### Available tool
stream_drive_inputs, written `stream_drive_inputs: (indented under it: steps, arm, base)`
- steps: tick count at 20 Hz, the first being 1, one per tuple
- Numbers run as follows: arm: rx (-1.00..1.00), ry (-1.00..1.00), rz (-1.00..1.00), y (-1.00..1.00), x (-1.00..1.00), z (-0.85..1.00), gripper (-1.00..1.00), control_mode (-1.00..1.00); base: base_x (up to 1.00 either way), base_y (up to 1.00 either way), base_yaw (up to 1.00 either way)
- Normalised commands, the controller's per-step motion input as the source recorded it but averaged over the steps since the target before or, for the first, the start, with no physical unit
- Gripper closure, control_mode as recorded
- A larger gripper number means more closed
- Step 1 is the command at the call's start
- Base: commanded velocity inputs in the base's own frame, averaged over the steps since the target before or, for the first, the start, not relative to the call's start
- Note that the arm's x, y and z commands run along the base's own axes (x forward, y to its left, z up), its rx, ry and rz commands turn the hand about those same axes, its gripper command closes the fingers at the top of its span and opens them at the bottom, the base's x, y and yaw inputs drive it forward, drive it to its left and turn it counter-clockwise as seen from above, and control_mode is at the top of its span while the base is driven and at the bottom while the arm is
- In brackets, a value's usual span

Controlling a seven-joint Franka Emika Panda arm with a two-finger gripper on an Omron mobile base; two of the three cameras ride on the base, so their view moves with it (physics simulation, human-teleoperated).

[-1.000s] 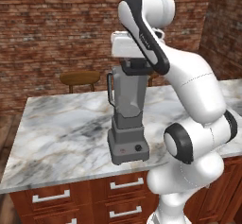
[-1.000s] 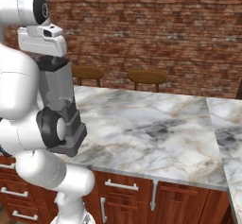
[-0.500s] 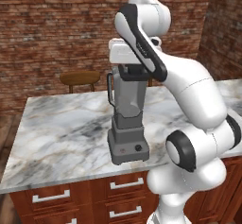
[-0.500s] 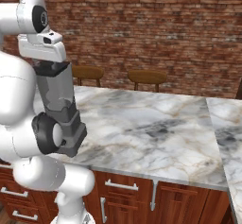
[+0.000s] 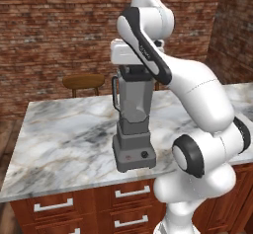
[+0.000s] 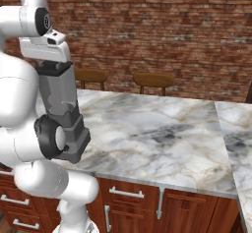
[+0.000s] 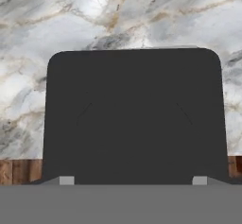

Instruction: Open the blender lid, put the mango in the blender, close the lid, and start the blender.

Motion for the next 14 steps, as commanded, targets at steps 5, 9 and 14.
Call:
stream_drive_inputs:
  steps: [5, 9, 14]
  arm:
    - [0.00, 0.00, 0.11, 0.15, 0.30, -0.11, 1.00, -1.00]
    - [0.00, 0.00, 0.16, -0.01, 0.17, -0.26, 1.00, -1.00]
    - [0.00, -0.05, 0.13, -0.05, 0.02, -0.27, 1.00, -1.00]
  base:
    - [0.00, 0.00, 0.00]
    - [0.00, 0.00, 0.00]
    - [0.00, 0.00, 0.00]
